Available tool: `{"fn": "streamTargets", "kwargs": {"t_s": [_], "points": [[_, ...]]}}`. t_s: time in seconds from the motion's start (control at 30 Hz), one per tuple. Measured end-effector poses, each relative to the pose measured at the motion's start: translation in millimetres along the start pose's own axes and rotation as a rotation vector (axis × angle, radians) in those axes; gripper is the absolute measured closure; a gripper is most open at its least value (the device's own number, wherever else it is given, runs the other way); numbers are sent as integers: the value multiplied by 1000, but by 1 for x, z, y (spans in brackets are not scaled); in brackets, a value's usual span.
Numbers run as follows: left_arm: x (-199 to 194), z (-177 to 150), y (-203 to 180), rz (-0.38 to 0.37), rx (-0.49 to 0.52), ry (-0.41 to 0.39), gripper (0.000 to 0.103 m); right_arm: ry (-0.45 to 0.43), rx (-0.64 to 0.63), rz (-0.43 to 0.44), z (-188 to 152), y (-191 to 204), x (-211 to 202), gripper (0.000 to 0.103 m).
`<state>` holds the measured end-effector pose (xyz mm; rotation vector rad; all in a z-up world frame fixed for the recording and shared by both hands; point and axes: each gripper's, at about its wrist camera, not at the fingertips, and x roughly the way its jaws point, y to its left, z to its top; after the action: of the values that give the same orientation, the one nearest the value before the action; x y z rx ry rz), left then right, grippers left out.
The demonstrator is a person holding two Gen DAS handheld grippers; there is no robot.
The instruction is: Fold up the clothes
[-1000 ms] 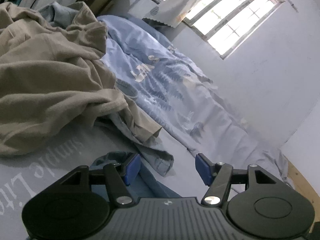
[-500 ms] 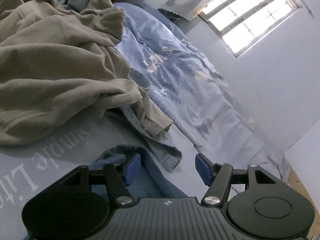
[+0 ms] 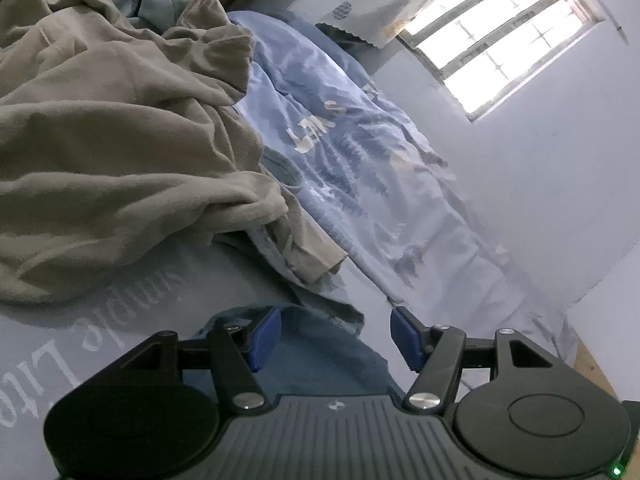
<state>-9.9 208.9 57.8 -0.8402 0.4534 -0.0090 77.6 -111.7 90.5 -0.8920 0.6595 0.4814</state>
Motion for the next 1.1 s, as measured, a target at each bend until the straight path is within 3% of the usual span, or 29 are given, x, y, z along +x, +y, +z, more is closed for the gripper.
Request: {"fn": "streamTargets", "kwargs": {"t_s": [0.1,0.23,0.33,0.43,0.57,0.63,0.73,0.83,0.93,1.1], "points": [[-2,8,5,18,6,17,43,-39,-1,53,14,15,-6,92],[-5,22,24,27,-38,61,43,-104,114,43,12,17,-26,70],[-6,29,43,10,-97,96,43,-180,276,41,-5,12,-55,69],[-4,32,50,16,-60,145,43,-217,394,42,-26,16,-79,69],[4,26,41,68,129,176,44,-235,554,20,-63,22,-97,69],[6,18,26,106,277,158,45,-242,639,5,-81,23,-103,69],[5,0,-2,101,509,93,45,-245,738,-13,-103,25,-110,69],[7,-16,-16,92,654,58,52,-242,772,-11,-112,27,-114,69],[19,-22,-17,120,699,82,66,-236,780,-3,-115,30,-117,69],[32,-19,-8,180,702,92,69,-235,794,1,-118,33,-121,69]]}}
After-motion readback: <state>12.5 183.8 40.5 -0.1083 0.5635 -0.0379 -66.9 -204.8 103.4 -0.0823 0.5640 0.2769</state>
